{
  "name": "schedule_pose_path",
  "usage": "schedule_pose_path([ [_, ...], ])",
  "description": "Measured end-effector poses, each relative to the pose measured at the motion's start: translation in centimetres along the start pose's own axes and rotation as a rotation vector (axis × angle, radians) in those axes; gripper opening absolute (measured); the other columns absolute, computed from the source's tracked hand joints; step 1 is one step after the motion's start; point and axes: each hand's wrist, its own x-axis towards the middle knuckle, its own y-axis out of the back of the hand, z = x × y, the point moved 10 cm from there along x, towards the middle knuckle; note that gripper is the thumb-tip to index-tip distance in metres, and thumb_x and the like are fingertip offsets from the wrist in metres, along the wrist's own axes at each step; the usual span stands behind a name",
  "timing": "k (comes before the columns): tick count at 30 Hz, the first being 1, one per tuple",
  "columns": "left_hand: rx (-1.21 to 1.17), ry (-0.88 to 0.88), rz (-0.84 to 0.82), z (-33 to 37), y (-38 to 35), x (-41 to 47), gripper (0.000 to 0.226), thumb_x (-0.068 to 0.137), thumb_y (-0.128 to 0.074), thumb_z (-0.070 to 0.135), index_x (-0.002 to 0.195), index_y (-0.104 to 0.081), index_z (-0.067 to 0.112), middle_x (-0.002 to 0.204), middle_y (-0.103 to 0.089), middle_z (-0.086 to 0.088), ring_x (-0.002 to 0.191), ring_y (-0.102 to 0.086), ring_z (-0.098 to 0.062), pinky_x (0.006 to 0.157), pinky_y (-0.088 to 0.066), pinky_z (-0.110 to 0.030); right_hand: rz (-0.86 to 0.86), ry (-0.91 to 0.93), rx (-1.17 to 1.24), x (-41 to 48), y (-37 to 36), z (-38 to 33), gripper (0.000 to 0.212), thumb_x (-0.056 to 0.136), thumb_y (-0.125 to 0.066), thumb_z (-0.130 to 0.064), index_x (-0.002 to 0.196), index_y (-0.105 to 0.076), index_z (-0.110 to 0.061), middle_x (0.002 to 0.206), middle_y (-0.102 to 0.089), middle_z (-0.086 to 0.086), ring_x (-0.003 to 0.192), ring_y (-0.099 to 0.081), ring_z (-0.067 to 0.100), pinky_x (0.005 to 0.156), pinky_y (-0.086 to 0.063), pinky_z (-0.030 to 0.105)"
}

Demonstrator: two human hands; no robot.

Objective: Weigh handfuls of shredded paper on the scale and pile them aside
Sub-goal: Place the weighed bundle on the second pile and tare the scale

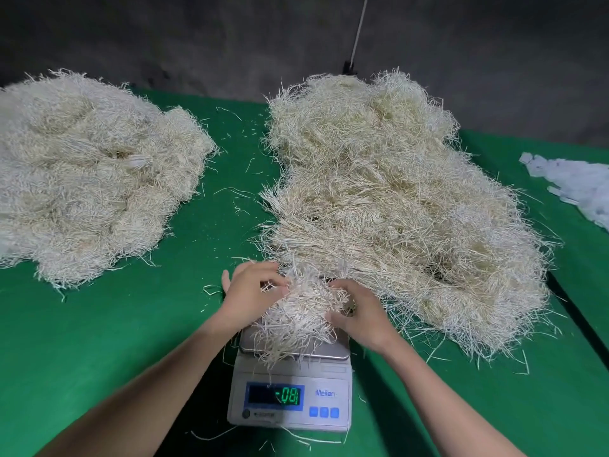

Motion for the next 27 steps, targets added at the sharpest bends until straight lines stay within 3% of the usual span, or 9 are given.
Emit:
schedule_pose_path([
  [3, -0.103, 0.039, 0.118, 0.4, 1.7, -0.2, 0.028, 0.081, -0.073, 0.029, 0.096, -0.052, 0.04, 0.115, -0.058, 0.02, 0.119, -0.049, -0.01, 0.114, -0.006, -0.055, -0.005, 0.011, 0.042, -0.4, 0.3, -0.1, 0.058, 0.08, -0.074, -0.027, 0.131, -0.045, -0.027, 0.133, -0.048, -0.006, 0.117, -0.043, 0.01, 0.105, -0.033, 0.032],
  [6, -0.204, 0.055, 0.185, 1.1, 3.4, -0.3, 0.047, 0.084, -0.068, 0.02, 0.115, -0.043, 0.045, 0.113, -0.059, 0.023, 0.109, -0.049, -0.005, 0.115, 0.0, -0.055, 0.027, 0.013, 0.105, -0.4, 1.2, -0.2, 0.058, 0.077, -0.077, -0.026, 0.126, -0.047, -0.03, 0.141, -0.04, 0.004, 0.132, -0.034, 0.02, 0.112, -0.028, 0.041],
  [8, -0.188, 0.03, 0.239, 2.1, 4.9, -0.6, 0.046, 0.086, -0.064, 0.019, 0.116, -0.044, 0.048, 0.11, -0.058, 0.027, 0.109, -0.047, -0.002, 0.115, 0.006, -0.053, 0.029, -0.023, 0.117, -0.5, 1.9, 0.0, 0.056, 0.076, -0.077, -0.026, 0.12, -0.045, -0.04, 0.152, -0.023, 0.008, 0.143, -0.017, 0.023, 0.118, -0.012, 0.042],
  [9, -0.168, 0.011, 0.267, 2.7, 5.6, -0.8, 0.042, 0.087, -0.063, 0.02, 0.113, -0.047, 0.048, 0.107, -0.057, 0.029, 0.108, -0.047, 0.0, 0.115, 0.008, -0.052, 0.026, -0.04, 0.124, -0.5, 2.2, 0.0, 0.057, 0.076, -0.077, -0.026, 0.121, -0.045, -0.041, 0.156, -0.014, 0.005, 0.145, -0.008, 0.02, 0.115, -0.004, 0.036],
  [11, -0.118, -0.036, 0.331, 3.7, 7.2, -1.2, 0.03, 0.089, -0.061, 0.023, 0.107, -0.055, 0.045, 0.105, -0.058, 0.029, 0.108, -0.047, 0.001, 0.115, 0.01, -0.049, 0.062, -0.039, 0.129, -0.5, 3.3, -0.1, 0.059, 0.077, -0.076, -0.023, 0.126, -0.047, -0.037, 0.158, -0.006, 0.001, 0.145, -0.001, 0.015, 0.108, -0.004, 0.029],
  [16, -0.121, -0.119, 0.45, 5.8, 9.8, -2.2, 0.02, 0.086, -0.065, 0.019, 0.093, -0.064, 0.037, 0.096, -0.053, 0.034, 0.11, -0.046, -0.002, 0.116, 0.001, -0.05, 0.279, 0.076, 0.106, -1.6, 7.1, -2.7, 0.053, 0.084, -0.067, -0.016, 0.129, -0.048, -0.037, 0.159, -0.003, -0.004, 0.146, 0.002, 0.017, 0.117, -0.002, 0.045],
  [19, -0.169, -0.143, 0.461, 7.0, 10.2, -2.6, 0.02, 0.086, -0.066, 0.016, 0.09, -0.066, 0.035, 0.093, -0.053, 0.032, 0.111, -0.047, -0.004, 0.116, -0.005, -0.049, 0.39, 0.232, 0.119, -2.6, 9.0, -5.3, 0.052, 0.086, -0.064, -0.011, 0.126, -0.046, -0.04, 0.158, -0.013, -0.006, 0.146, -0.004, 0.012, 0.116, -0.002, 0.041],
  [22, -0.195, -0.163, 0.453, 8.0, 10.1, -2.9, 0.02, 0.086, -0.066, 0.015, 0.088, -0.066, 0.035, 0.092, -0.052, 0.033, 0.111, -0.048, -0.004, 0.116, -0.009, -0.049, 0.349, 0.314, 0.112, -2.7, 9.0, -7.1, 0.055, 0.087, -0.06, -0.006, 0.126, -0.043, -0.04, 0.154, -0.021, -0.008, 0.143, -0.012, 0.008, 0.117, -0.005, 0.04],
  [27, -0.227, -0.161, 0.448, 8.4, 10.0, -3.0, 0.027, 0.086, -0.066, 0.016, 0.081, -0.063, 0.042, 0.09, -0.054, 0.035, 0.106, -0.05, 0.0, 0.116, -0.012, -0.046, 0.262, 0.294, 0.131, -2.3, 8.0, -7.1, 0.053, 0.087, -0.06, -0.007, 0.128, -0.044, -0.038, 0.149, -0.024, -0.015, 0.142, -0.018, 0.007, 0.118, -0.01, 0.04],
])
